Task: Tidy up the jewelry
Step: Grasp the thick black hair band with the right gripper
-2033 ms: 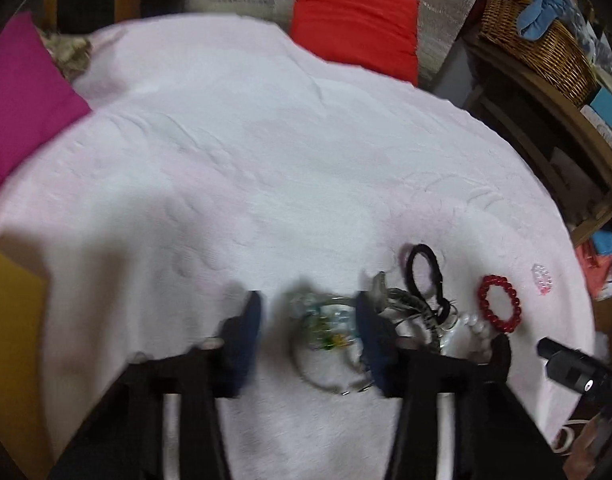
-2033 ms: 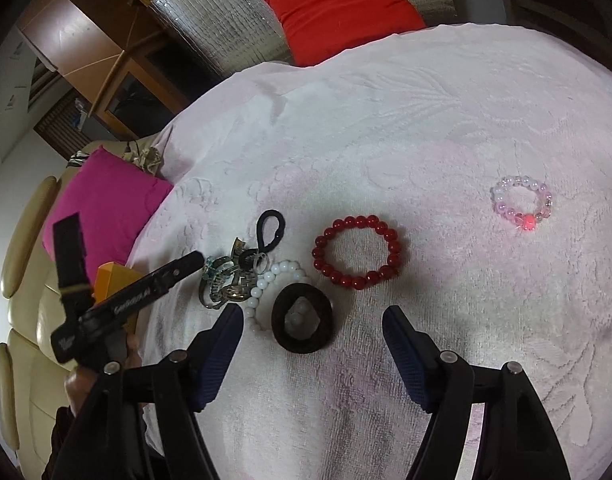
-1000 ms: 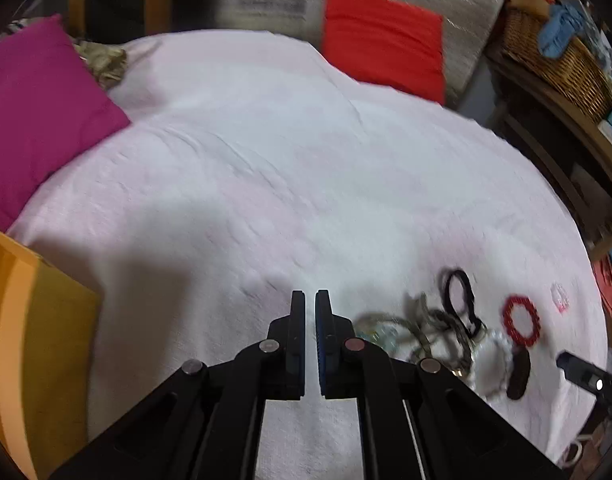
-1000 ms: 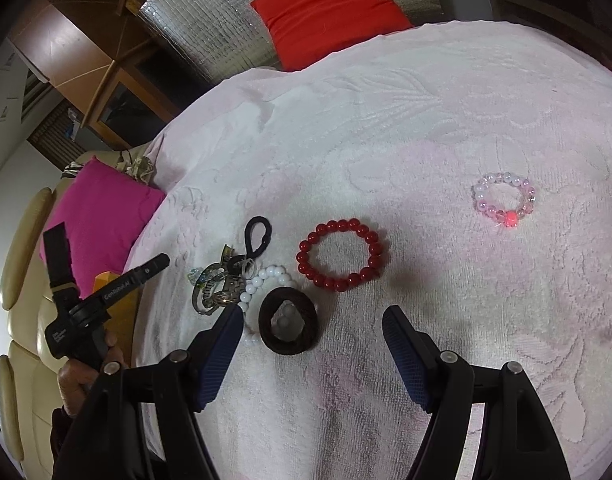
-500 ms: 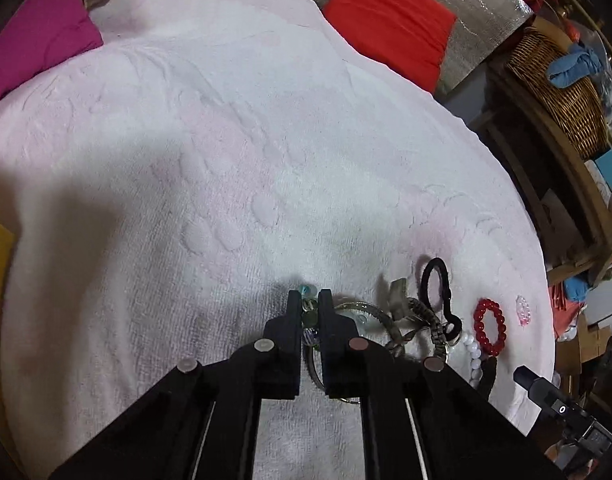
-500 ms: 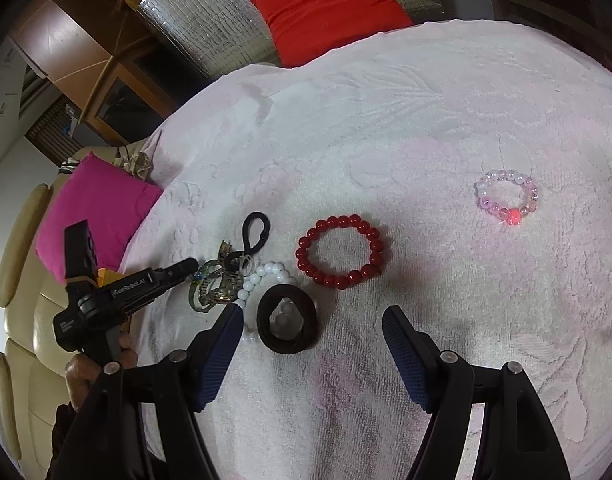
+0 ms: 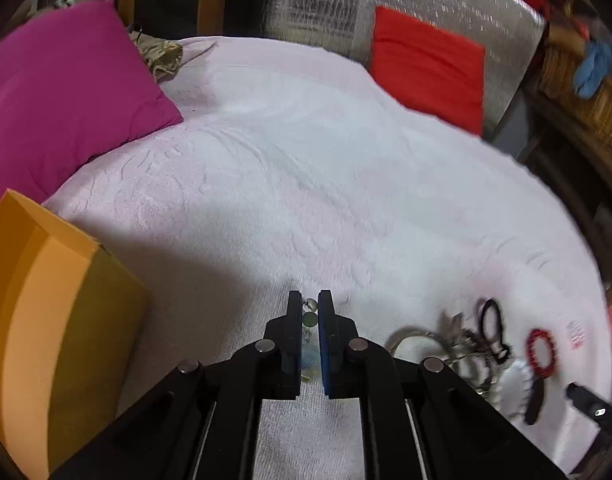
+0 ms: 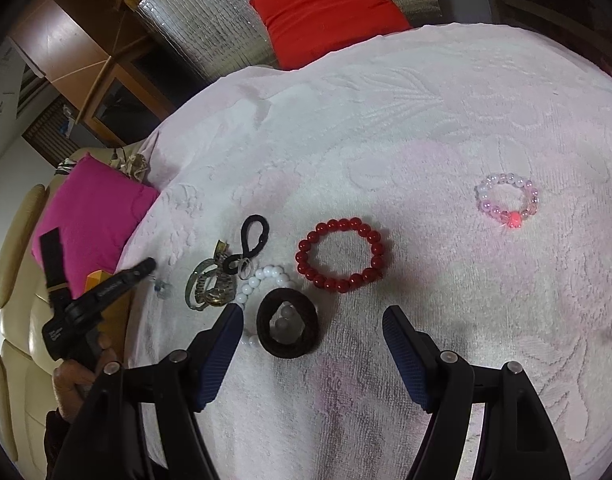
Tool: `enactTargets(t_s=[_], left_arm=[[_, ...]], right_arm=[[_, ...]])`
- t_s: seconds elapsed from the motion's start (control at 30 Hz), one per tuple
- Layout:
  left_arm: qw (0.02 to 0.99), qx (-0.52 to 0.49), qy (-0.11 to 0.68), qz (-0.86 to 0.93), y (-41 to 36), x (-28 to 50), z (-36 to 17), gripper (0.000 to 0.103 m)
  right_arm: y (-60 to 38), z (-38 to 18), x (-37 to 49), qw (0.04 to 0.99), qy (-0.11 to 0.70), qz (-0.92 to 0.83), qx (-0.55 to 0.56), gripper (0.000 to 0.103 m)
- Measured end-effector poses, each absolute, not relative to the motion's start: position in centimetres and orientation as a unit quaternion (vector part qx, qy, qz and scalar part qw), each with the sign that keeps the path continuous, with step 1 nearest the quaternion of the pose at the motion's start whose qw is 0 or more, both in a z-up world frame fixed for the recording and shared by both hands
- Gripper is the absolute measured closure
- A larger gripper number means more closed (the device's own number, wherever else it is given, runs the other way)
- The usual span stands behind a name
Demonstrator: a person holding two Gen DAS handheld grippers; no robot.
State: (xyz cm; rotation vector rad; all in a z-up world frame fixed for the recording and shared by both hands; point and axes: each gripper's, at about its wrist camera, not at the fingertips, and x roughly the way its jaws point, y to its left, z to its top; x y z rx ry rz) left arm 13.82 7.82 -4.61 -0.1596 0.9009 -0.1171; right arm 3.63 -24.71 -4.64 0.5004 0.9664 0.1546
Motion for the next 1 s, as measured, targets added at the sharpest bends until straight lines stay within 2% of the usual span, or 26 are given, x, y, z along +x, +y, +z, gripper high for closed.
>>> enactTargets(t_s=[0.13, 0.33, 0.63, 0.7, 0.73, 0.77, 0.8, 0.83, 0.87, 1.0], left_arm=[[0.895, -0.083, 0.433, -0.070, 7.2, 13.8, -4.7, 0.096], [0.892, -0.072, 0.436, -0.097, 6.1, 12.9, -4.2, 0.096], [0.893, -0.071, 0.422, -0.138, 5.0, 10.9, -2.6, 0.096], [0.894, -0.069, 0.418, -0.148, 4.6, 10.4, -2.2, 0.096], [0.894, -0.066, 0.417, -0.149, 4.4, 10.3, -2.1, 0.096], [0.894, -0.065, 0.416, -0.150, 4.4, 10.3, -2.1, 0.096], [0.894, -0.064, 0.417, -0.152, 4.3, 10.2, -2.1, 0.096], [0.893, -0.064, 0.418, -0.153, 4.3, 10.3, -2.2, 0.096], [0.893, -0.064, 0.418, -0.154, 4.3, 10.3, -2.2, 0.096], [0.895, -0.053, 0.414, -0.154, 3.9, 10.0, -2.1, 0.096]], right_arm=[[-24.3, -4.8, 3.9, 0.849, 0.463, 0.080, 0.242, 0.027], [-23.9, -5.1, 4.4, 0.845, 0.461, 0.092, 0.256, 0.018], [-22.5, -6.5, 5.4, 0.847, 0.480, 0.069, 0.217, 0.018], [-22.3, -6.6, 5.3, 0.851, 0.476, 0.077, 0.210, 0.034], [-22.2, -6.8, 5.2, 0.850, 0.479, 0.079, 0.205, 0.055], [-22.2, -6.8, 5.2, 0.849, 0.481, 0.081, 0.203, 0.071], [-22.3, -6.8, 5.1, 0.850, 0.479, 0.084, 0.204, 0.072], [-22.4, -6.7, 4.9, 0.852, 0.476, 0.086, 0.201, 0.077], [-22.5, -6.6, 4.7, 0.855, 0.472, 0.088, 0.197, 0.090], [-23.6, -6.2, 4.1, 0.859, 0.461, 0.089, 0.205, 0.093]])
